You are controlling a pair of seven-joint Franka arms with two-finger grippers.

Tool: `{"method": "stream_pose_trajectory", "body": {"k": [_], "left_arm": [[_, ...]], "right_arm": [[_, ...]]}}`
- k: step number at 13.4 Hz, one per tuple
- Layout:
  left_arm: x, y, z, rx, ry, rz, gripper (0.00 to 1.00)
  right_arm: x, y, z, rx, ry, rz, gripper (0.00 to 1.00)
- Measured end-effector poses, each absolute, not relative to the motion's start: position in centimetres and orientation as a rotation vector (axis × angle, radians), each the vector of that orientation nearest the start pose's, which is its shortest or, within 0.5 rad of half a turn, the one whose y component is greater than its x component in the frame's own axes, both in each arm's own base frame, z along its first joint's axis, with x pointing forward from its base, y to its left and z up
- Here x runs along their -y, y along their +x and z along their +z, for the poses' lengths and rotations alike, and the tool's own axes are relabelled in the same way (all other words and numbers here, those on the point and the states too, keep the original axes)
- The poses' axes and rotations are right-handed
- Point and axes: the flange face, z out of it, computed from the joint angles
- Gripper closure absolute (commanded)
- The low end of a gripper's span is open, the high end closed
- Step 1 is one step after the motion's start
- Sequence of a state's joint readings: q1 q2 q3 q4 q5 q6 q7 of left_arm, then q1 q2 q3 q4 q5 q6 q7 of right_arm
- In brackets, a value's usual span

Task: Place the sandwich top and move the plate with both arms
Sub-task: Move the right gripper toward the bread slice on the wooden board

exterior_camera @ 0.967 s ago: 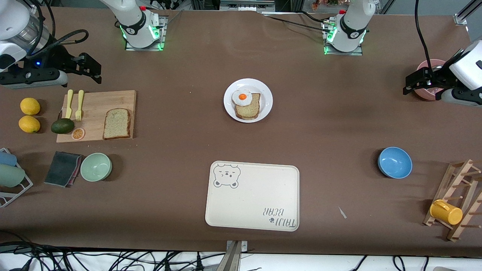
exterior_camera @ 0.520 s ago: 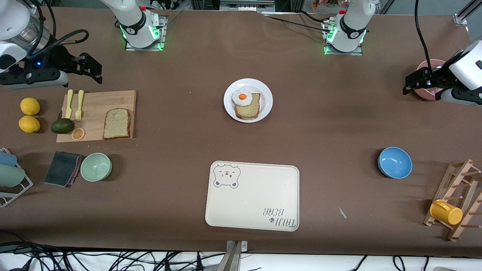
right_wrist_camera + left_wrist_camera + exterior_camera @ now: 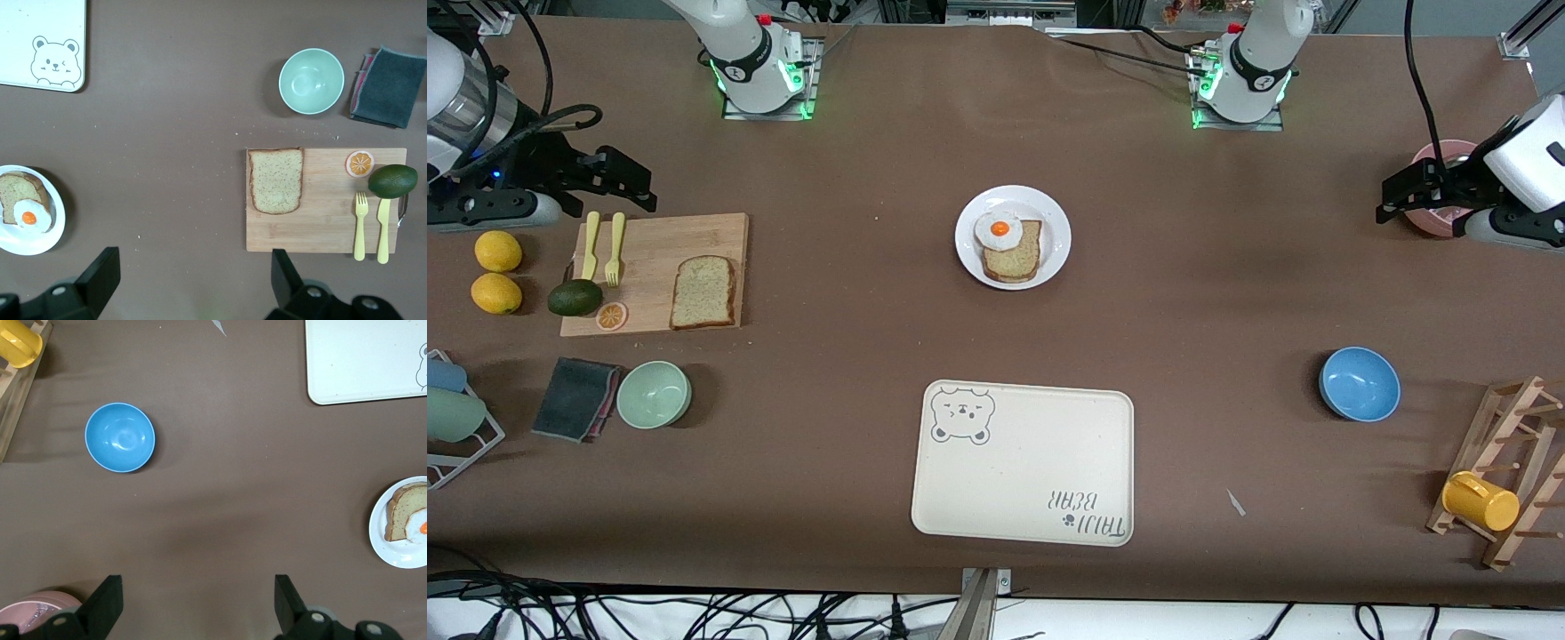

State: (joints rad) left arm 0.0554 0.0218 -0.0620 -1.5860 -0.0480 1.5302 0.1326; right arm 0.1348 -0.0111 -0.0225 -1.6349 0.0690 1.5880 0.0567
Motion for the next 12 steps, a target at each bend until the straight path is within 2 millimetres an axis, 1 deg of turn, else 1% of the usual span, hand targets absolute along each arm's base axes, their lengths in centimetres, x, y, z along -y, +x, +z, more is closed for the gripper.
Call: {"method": "stream_pose_trajectory", "body": {"k": [4,8,12], "left_arm": [[0.9,55.6,60.2,-0.222,-3.186,0.119,0.0],[0.8,55.6,60.2,-0.221,-3.186,0.119,0.0],[0.8,55.6,60.2,-0.221,-3.186,0.119,0.0]], "right_arm": [[-6.9,54.6,59.8,0.084,-3.075,0.095,0.0],[-6.9,54.7,59.0,0.084,-3.082,0.121,0.0],[-7.1,54.8,58.7,0.095,-3.101,0.126,0.0]]}}
